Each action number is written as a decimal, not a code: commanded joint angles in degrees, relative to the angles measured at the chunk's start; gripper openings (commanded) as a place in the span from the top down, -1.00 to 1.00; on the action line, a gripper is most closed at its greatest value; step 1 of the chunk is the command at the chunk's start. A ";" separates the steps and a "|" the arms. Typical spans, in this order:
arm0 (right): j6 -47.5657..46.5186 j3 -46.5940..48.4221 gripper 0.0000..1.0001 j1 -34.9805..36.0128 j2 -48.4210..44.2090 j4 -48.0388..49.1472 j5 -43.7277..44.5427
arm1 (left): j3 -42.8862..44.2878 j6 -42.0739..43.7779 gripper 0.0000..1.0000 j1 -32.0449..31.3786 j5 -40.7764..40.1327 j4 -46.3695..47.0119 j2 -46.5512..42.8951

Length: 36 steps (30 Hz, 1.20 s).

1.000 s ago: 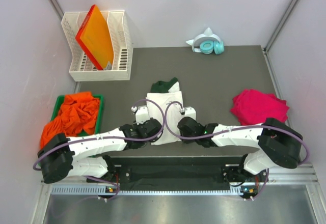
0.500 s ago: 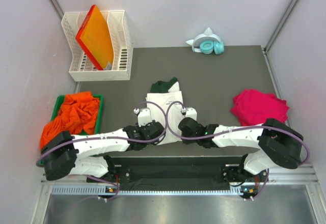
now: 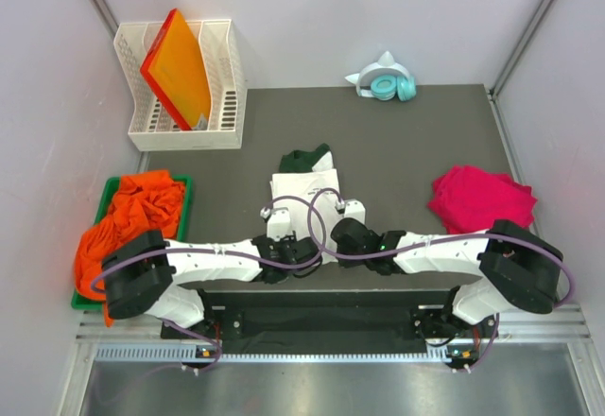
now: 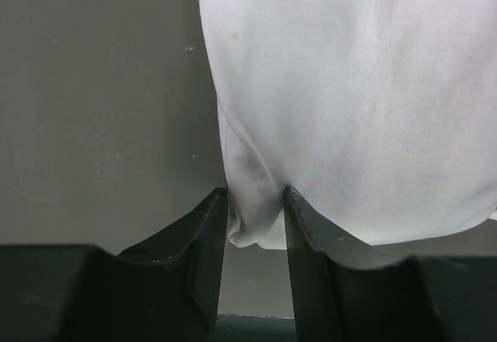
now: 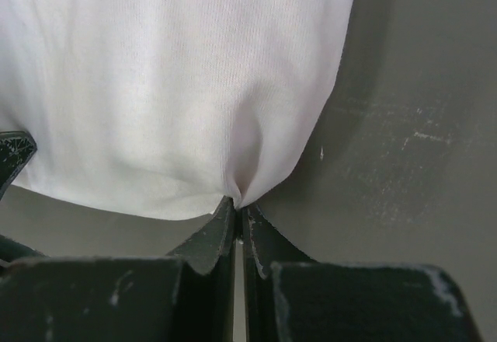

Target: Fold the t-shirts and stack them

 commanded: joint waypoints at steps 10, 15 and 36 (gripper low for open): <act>-1.85 0.11 1.00 0.67 2.49 -5.69 -0.23 | -2.66 -9.78 0.28 -0.37 0.61 -8.09 -5.14; -1.59 0.02 1.00 0.67 2.75 -5.43 -0.32 | -5.99 -11.81 0.23 -0.46 1.49 -7.65 -7.60; -1.32 0.02 1.00 0.67 2.31 -6.31 0.12 | -3.80 -7.95 0.17 -2.04 -1.76 -3.43 -11.12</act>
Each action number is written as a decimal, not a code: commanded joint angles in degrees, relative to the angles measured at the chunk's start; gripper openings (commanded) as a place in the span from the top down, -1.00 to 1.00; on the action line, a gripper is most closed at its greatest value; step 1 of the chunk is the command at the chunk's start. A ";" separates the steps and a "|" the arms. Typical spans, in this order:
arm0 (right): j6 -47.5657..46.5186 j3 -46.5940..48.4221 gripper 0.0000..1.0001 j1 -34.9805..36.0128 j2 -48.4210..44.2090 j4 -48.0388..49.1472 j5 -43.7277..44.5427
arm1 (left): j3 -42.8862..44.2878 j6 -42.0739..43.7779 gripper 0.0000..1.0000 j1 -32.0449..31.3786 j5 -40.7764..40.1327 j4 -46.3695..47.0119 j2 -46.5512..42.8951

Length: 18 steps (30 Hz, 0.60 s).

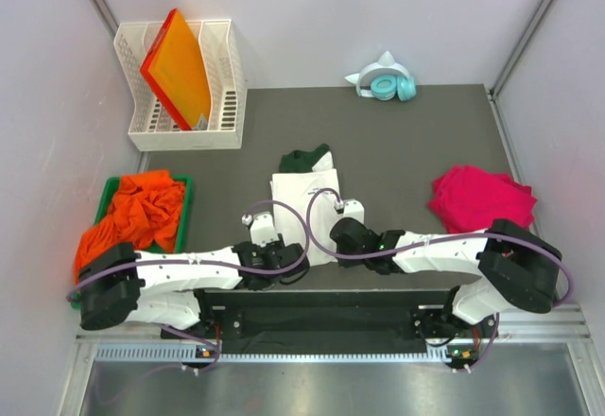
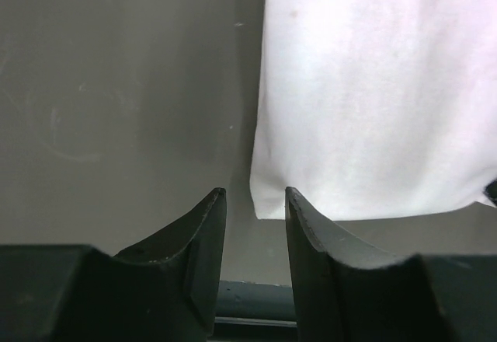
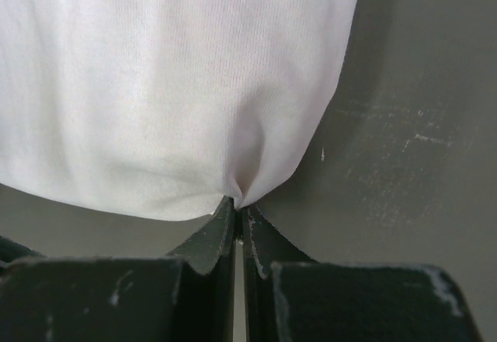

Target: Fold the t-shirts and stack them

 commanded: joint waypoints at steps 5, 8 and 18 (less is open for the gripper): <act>-0.88 -0.41 1.00 0.67 2.32 -5.65 0.06 | 1.56 1.74 0.16 -0.57 -1.52 0.87 -1.02; -0.80 -0.41 1.00 0.75 2.32 -5.65 0.15 | 0.95 1.74 0.16 -0.57 -0.56 2.10 0.74; -0.97 -0.06 1.00 0.67 2.58 -6.27 0.23 | -0.46 2.00 0.15 -0.57 1.73 7.64 7.59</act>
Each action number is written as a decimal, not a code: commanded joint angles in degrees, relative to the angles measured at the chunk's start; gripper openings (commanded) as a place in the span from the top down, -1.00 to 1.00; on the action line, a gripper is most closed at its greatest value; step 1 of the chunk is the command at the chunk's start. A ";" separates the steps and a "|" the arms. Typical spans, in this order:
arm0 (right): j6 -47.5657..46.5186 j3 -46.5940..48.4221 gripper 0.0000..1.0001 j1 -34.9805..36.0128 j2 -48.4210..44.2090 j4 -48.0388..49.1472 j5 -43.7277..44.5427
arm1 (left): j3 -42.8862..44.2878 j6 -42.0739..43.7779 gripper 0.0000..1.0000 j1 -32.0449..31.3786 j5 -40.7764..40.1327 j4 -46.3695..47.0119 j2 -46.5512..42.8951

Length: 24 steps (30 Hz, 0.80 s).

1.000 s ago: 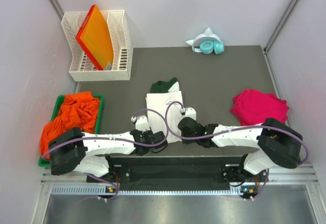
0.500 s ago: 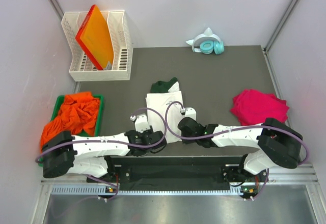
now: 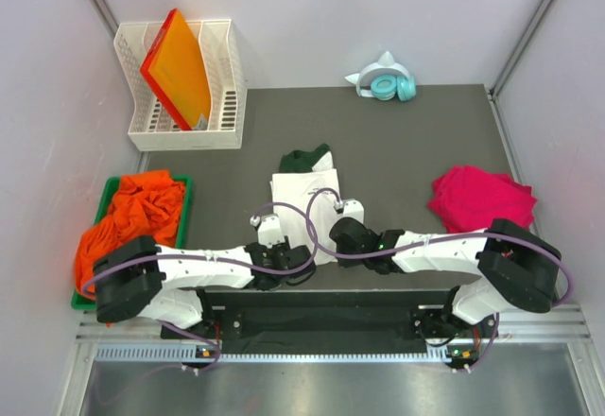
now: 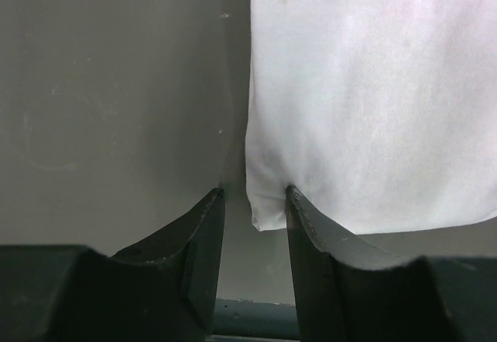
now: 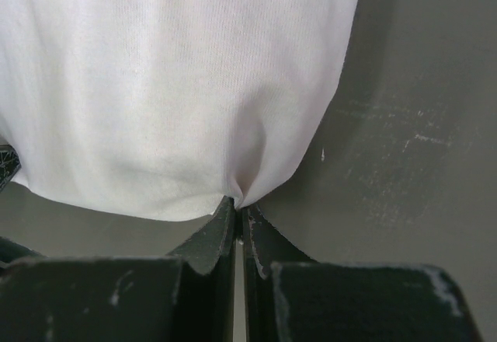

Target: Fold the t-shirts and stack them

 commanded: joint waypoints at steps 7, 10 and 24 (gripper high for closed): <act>-0.78 -1.37 1.00 0.67 1.25 -6.75 -0.05 | -1.73 -1.41 1.00 -0.27 3.49 1.60 1.48; 0.10 -3.57 1.00 0.75 -0.42 -6.49 -0.84 | -3.93 -2.99 1.00 -0.62 4.11 1.34 -1.50; 3.97 -7.97 1.00 4.36 -14.83 -12.37 1.35 | 4.31 -8.97 1.00 -11.07 -2.39 -15.27 -4.94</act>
